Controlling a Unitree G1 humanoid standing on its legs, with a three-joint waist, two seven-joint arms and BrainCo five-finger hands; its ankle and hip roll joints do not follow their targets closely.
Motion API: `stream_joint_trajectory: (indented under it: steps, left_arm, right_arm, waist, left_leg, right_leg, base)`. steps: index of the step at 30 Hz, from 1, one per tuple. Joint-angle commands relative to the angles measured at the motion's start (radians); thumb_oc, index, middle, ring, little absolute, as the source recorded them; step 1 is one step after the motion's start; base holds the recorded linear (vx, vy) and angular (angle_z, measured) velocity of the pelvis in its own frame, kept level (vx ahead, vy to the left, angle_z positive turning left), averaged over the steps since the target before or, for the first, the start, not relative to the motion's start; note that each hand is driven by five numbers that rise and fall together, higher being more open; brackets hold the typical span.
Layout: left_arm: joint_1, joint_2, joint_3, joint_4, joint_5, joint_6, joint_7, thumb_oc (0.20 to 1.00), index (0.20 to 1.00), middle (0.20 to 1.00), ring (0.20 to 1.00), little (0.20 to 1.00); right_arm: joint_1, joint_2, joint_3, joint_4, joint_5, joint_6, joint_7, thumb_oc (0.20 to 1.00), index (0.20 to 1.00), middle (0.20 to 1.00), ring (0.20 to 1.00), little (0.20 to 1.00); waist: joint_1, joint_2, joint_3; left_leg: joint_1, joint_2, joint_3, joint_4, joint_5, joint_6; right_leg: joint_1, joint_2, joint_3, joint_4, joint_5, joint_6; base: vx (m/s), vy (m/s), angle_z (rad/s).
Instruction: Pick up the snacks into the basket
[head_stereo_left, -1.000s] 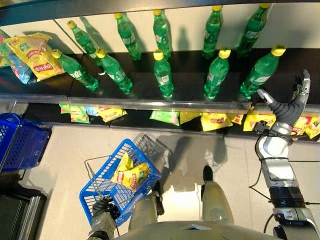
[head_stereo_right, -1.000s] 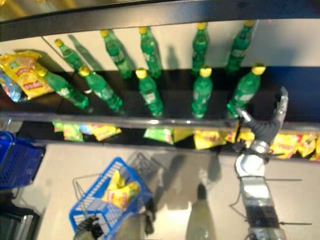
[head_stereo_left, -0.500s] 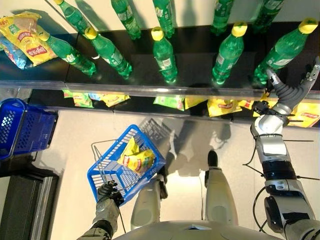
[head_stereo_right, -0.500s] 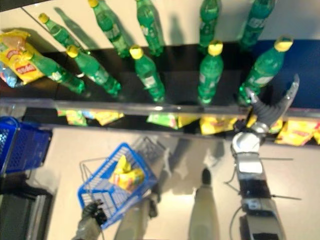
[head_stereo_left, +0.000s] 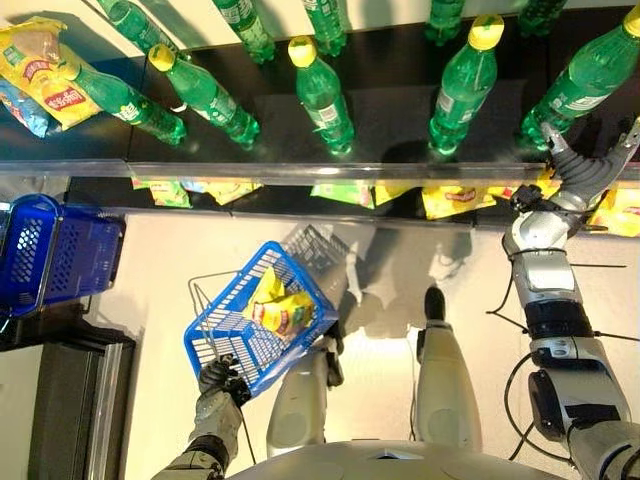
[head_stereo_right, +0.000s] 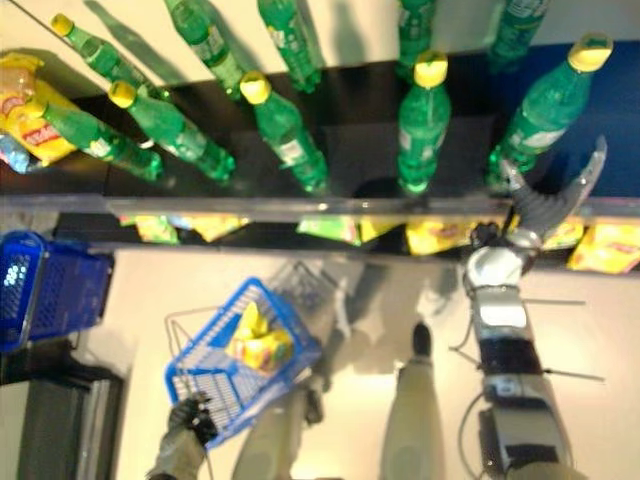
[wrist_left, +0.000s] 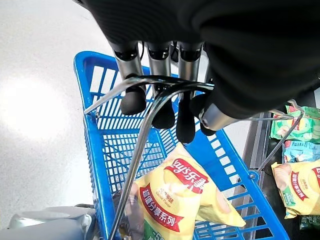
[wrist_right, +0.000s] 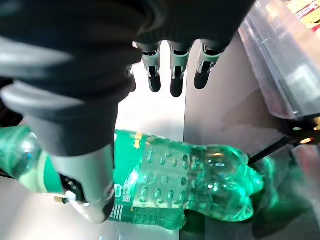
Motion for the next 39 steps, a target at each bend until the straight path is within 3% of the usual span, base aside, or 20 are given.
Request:
stream_joint_trajectory:
  steps: [1,21,35,37,38,39]
  left_arm:
    - [0.023,0.076,-0.008,-0.006,-0.035,-0.055,0.025,0.200,0.200,0.200,0.200,0.200]
    - [0.008,0.100,-0.029,-0.007,-0.075,-0.055,0.011,0.200,0.200,0.200,0.200,0.200]
    - [0.007,0.123,-0.024,0.004,-0.084,-0.054,0.001,0.200,0.200,0.200,0.200,0.200]
    - [0.011,0.122,-0.023,-0.003,-0.089,-0.056,-0.002,0.200,0.200,0.200,0.200,0.200]
    - [0.014,0.123,-0.024,-0.008,-0.089,-0.056,-0.002,0.200,0.200,0.200,0.200,0.200]
    - [0.013,0.123,-0.023,-0.006,-0.089,-0.055,-0.003,0.200,0.200,0.200,0.200,0.200]
  right_arm:
    - [-0.062,-0.050,-0.001,0.000,0.014,-0.021,-0.021,1.000,1.000,1.000,1.000,1.000]
    - [-0.281,-0.145,0.062,0.174,0.106,-0.034,-0.004,1.000,1.000,1.000,1.000,1.000]
    - [-0.395,-0.208,0.138,0.282,0.153,-0.033,0.066,1.000,1.000,1.000,1.000,1.000]
    - [-0.394,-0.215,0.148,0.280,0.159,-0.038,0.082,0.272,0.272,0.272,0.272,0.272]
    - [-0.392,-0.215,0.148,0.276,0.162,-0.039,0.086,0.200,0.200,0.200,0.200,0.200]
    - [-0.391,-0.214,0.149,0.275,0.164,-0.042,0.090,0.200,0.200,0.200,0.200,0.200]
  waist:
    - [0.012,-0.023,-0.028]
    - [0.031,-0.036,-0.013]
    - [0.046,-0.038,-0.017]
    - [0.046,-0.039,-0.016]
    - [0.047,-0.040,-0.018]
    - [0.047,-0.041,-0.018]
  left_leg:
    - [-0.046,-0.026,-0.015,0.125,-0.080,0.052]
    - [-0.078,-0.036,-0.030,0.123,-0.074,0.057]
    - [-0.106,-0.041,-0.040,0.131,-0.073,0.058]
    - [-0.108,-0.041,-0.043,0.133,-0.075,0.058]
    - [-0.111,-0.041,-0.043,0.134,-0.074,0.058]
    - [-0.111,-0.040,-0.044,0.135,-0.074,0.059]
  right_leg:
    - [0.039,0.011,0.017,-0.090,0.079,0.017]
    - [0.008,0.027,0.017,-0.090,0.088,0.014]
    - [-0.011,0.027,0.019,-0.085,0.089,0.011]
    - [-0.013,0.029,0.019,-0.081,0.088,0.010]
    - [-0.014,0.029,0.018,-0.080,0.087,0.009]
    - [-0.017,0.029,0.017,-0.078,0.087,0.009]
  base:
    - [0.00,0.000,0.00]
    - [0.00,0.000,0.00]
    - [0.00,0.000,0.00]
    - [0.00,-0.008,0.05]
    - [0.00,-0.011,0.06]
    - [0.02,-0.008,0.05]
